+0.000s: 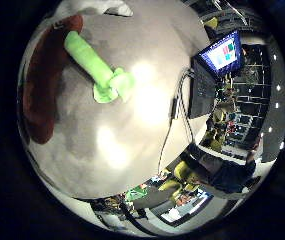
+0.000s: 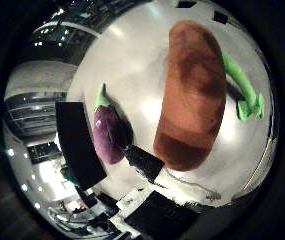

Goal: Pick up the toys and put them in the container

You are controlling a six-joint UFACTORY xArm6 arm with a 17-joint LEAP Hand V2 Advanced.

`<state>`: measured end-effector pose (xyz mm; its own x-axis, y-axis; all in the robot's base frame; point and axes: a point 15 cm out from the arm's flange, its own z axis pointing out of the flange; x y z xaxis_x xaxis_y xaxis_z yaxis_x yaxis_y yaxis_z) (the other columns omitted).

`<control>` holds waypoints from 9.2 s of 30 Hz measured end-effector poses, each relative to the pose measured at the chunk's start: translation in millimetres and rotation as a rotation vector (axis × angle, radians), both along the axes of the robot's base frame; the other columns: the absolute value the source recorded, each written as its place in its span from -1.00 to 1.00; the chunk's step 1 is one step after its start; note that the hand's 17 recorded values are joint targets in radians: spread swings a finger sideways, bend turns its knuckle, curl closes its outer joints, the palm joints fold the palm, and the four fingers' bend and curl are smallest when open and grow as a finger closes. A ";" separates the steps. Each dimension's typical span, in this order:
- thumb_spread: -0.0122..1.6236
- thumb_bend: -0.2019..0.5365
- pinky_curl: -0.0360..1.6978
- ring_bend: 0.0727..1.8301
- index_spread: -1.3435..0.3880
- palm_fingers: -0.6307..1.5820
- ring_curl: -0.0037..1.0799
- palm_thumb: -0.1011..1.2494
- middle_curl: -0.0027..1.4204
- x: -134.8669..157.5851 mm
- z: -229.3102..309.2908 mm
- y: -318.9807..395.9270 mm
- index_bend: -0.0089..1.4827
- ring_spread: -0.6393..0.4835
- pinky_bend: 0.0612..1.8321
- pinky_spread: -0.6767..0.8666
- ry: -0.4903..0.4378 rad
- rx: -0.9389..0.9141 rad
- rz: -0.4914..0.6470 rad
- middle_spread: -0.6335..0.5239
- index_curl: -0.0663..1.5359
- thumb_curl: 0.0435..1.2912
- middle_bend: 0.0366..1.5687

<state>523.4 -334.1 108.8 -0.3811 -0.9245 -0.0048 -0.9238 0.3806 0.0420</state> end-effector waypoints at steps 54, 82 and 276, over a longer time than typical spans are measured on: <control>0.23 -0.52 -0.72 -0.38 0.46 -0.40 -0.63 -0.40 -0.55 -33.7 46.2 41.1 -0.81 0.66 -0.07 0.53 -0.023 0.170 -0.194 0.53 -0.62 -0.61 -0.67; 0.23 -0.49 -0.66 0.01 0.47 -0.07 -0.33 -0.16 -0.50 -24.8 -56.7 66.6 -0.85 0.16 -0.10 0.14 0.061 0.220 -0.268 0.37 -0.71 -0.59 -0.55; 0.21 -0.50 -0.82 -0.87 0.09 0.05 -0.72 0.72 -0.40 -32.7 210.6 212.4 0.55 0.21 -0.87 0.40 -0.428 -0.042 0.172 -0.35 -0.11 -0.48 -0.47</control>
<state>490.7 -121.7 319.4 -0.1936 -0.9770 -0.0898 -0.9045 0.2132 -0.3692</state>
